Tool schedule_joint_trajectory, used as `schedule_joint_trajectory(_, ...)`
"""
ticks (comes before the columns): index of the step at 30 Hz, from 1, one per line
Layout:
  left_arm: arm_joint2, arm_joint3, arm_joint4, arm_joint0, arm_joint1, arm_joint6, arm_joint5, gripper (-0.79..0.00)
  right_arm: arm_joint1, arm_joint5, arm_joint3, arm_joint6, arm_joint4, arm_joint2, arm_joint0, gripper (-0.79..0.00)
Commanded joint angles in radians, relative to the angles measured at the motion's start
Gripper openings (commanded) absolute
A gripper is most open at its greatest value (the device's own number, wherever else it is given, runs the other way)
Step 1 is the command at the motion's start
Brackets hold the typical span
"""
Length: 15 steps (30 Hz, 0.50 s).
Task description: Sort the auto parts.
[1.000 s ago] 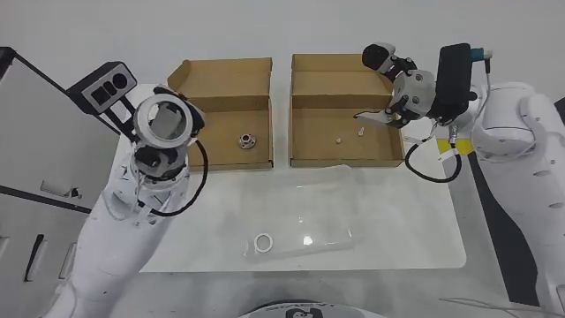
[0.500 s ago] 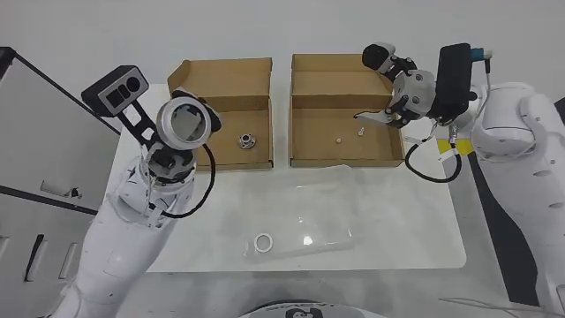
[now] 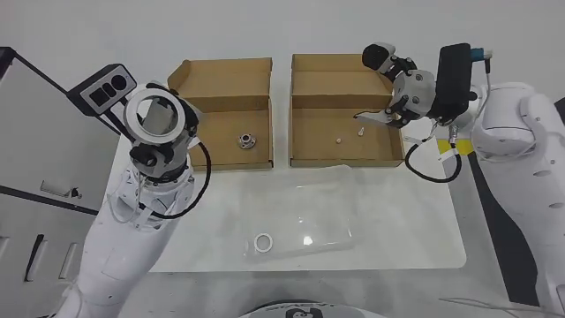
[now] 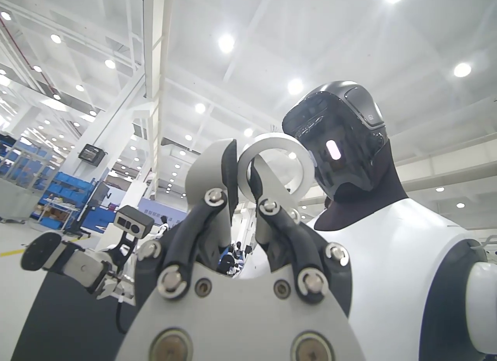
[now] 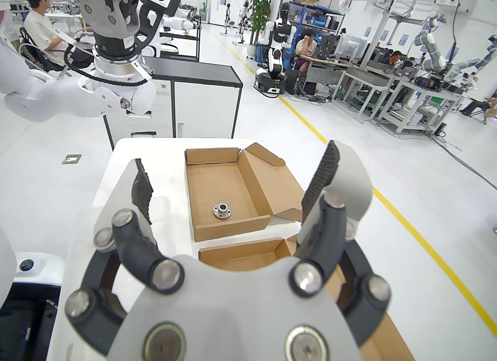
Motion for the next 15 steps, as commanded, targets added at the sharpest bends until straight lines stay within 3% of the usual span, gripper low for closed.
schedule_joint_trajectory(1, 0.0, 0.0, 0.0, 0.0, 0.0, 0.0, 0.0, -0.785, 0.0, 0.0, 0.0, 0.0, 0.0, 0.0, 0.0, 0.0)
schedule_joint_trajectory(11, -0.001, -0.002, 0.002, 0.0, 0.0, 0.0, 0.004, -0.785, 0.0, 0.0, 0.0, 0.0, 0.0, 0.0, 0.0, 0.0)
schedule_joint_trajectory(15, -0.019, 0.002, 0.063, -0.019, -0.003, -0.013, 0.102, -0.785, 0.0, 0.0, 0.0, 0.0, 0.0, 0.0, 0.0, 0.0)
